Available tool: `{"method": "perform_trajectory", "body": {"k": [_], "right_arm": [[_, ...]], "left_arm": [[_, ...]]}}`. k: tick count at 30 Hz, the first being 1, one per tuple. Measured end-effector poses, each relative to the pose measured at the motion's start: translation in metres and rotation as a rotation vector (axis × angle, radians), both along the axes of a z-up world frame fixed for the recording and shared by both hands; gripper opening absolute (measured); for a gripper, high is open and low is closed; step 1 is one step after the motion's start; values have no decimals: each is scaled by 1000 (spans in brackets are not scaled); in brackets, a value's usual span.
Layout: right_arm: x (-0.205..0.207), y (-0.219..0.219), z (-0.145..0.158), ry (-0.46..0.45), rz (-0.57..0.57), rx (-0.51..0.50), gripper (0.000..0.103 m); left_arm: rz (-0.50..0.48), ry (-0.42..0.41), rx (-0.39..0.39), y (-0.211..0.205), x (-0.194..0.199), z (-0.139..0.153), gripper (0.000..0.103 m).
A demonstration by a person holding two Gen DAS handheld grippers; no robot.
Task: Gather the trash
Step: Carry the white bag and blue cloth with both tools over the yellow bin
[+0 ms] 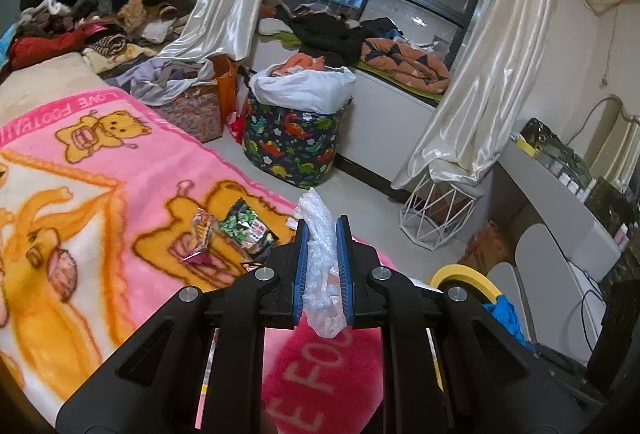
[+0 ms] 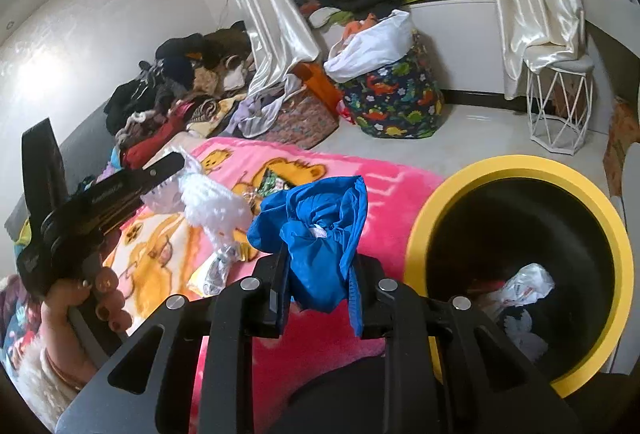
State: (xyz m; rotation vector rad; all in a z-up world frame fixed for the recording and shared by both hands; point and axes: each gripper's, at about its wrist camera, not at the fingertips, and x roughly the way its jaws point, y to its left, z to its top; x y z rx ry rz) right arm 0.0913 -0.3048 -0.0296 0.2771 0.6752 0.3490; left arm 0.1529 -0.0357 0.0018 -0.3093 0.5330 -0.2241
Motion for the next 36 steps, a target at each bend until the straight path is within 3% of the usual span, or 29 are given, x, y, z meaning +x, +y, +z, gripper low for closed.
{"method": "perform_trajectory", "body": {"k": [36], "right_arm": [[-15, -91, 6, -36, -227, 24, 22]], "left_arm": [[-192, -41, 116, -99, -17, 3, 9]]}}
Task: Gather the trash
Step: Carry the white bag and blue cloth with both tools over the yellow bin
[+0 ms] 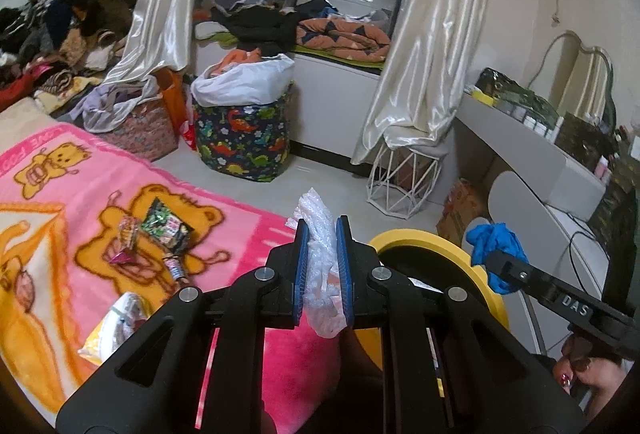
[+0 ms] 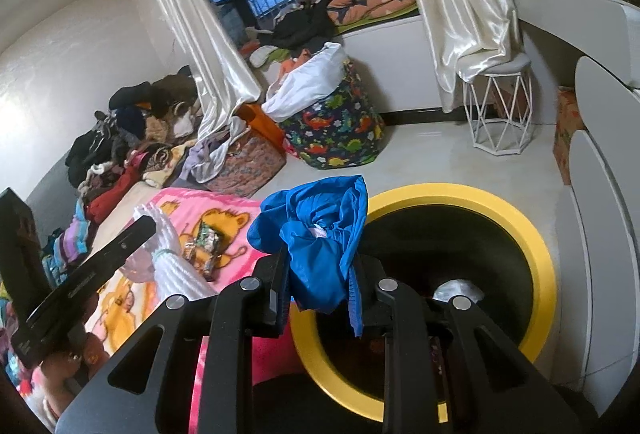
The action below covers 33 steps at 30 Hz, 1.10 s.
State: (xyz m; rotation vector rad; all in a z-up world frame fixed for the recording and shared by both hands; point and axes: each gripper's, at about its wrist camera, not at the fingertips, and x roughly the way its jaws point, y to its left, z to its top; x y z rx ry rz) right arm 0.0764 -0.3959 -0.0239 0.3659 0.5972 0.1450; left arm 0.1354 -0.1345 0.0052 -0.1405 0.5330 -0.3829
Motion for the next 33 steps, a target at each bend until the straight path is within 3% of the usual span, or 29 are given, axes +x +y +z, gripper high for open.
{"method": "perform_trajectory", "body": {"k": [20, 33], "right_arm": [[1, -40, -12, 13, -100, -1, 22], [3, -57, -25, 41, -149, -4, 24]], "left_arm": [[-138, -10, 101, -72, -6, -18, 9], [-192, 28, 156, -108, 3, -41, 9]]}}
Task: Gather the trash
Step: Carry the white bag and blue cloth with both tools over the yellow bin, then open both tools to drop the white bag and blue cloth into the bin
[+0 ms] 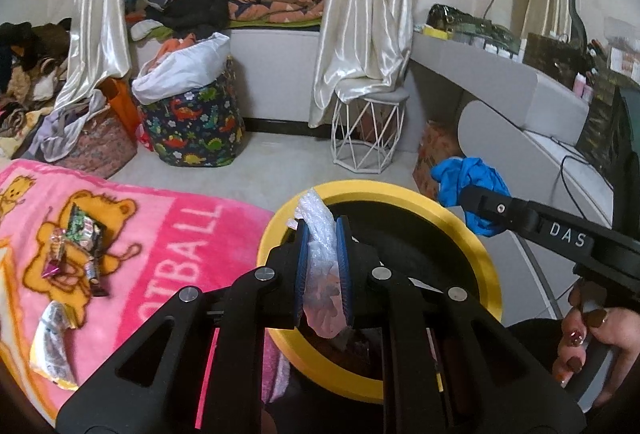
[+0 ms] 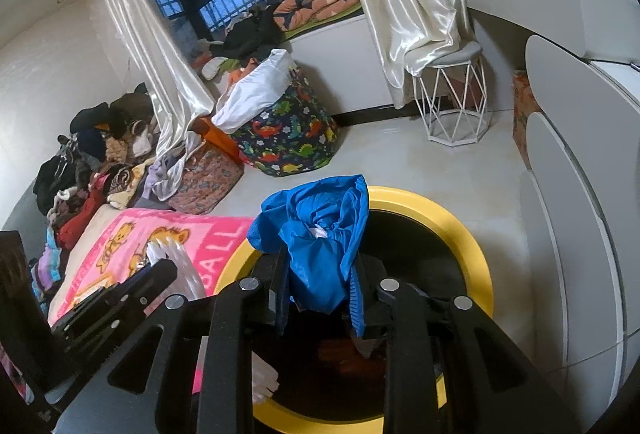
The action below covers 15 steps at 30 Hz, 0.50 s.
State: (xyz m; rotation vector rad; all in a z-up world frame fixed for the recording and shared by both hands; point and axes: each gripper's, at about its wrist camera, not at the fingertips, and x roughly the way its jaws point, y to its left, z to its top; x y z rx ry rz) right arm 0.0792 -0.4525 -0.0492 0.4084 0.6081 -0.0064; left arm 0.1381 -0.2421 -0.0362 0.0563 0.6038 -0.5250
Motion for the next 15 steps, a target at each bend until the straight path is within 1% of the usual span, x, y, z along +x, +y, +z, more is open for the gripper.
{"method": "perform_trajectory", "body": {"k": [11, 15], "right_arm": [[7, -16, -18, 45, -25, 33, 26], [10, -23, -28, 69, -35, 55, 28]], "left_arm": [[-42, 84, 34, -25, 14, -23, 10], [-52, 134, 37, -30, 23, -32, 11]]}}
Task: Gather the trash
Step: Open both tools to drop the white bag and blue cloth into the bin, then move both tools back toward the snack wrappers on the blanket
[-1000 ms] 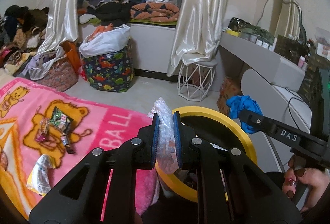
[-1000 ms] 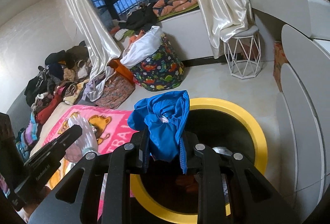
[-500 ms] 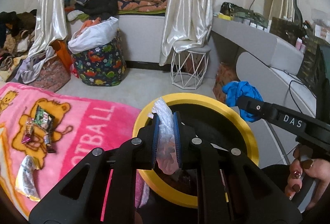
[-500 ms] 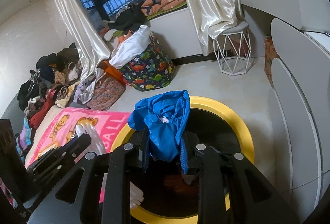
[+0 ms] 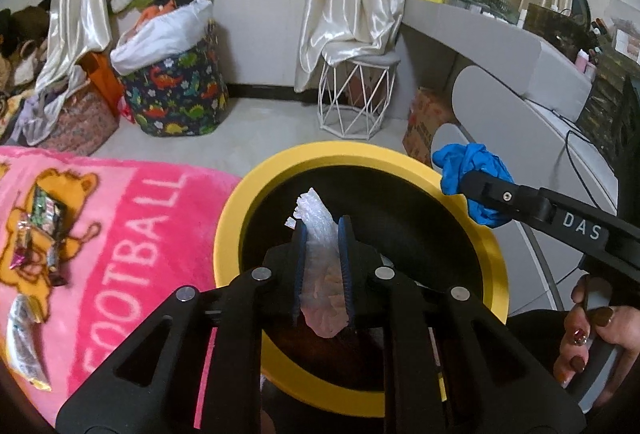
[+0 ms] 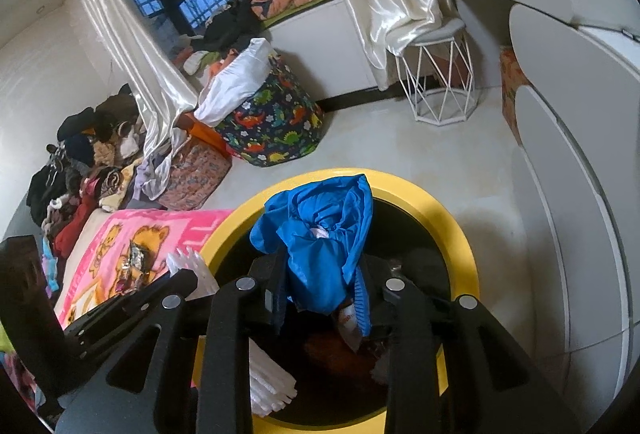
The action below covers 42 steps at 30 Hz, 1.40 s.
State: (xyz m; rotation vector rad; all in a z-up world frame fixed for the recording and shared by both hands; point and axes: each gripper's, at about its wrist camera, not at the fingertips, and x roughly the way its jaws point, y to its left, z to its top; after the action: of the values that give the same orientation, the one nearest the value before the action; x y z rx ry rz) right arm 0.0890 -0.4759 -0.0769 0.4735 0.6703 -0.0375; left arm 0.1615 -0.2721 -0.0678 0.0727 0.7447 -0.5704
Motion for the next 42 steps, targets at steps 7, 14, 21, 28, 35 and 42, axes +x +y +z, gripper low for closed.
{"method": "perform_trajectory", "body": {"k": [7, 14, 21, 28, 35, 42], "right_arm": [[4, -7, -10, 23, -9, 25, 35], [5, -11, -8, 17, -21, 34, 57], [4, -10, -3, 5, -24, 20, 67], [-1, -1, 6, -37, -23, -16, 74], [-5, 8, 18, -93, -8, -52, 78], [-7, 28, 30, -138, 36, -94, 78]], "left_arm": [[-5, 50, 4, -5, 14, -7, 17], [18, 52, -5, 1, 17, -4, 55], [71, 12, -24, 15, 12, 10, 92], [129, -36, -36, 33, 7, 26, 92], [178, -78, -37, 54, 0, 38, 92], [232, -126, -24, 78, -7, 45, 92]]}}
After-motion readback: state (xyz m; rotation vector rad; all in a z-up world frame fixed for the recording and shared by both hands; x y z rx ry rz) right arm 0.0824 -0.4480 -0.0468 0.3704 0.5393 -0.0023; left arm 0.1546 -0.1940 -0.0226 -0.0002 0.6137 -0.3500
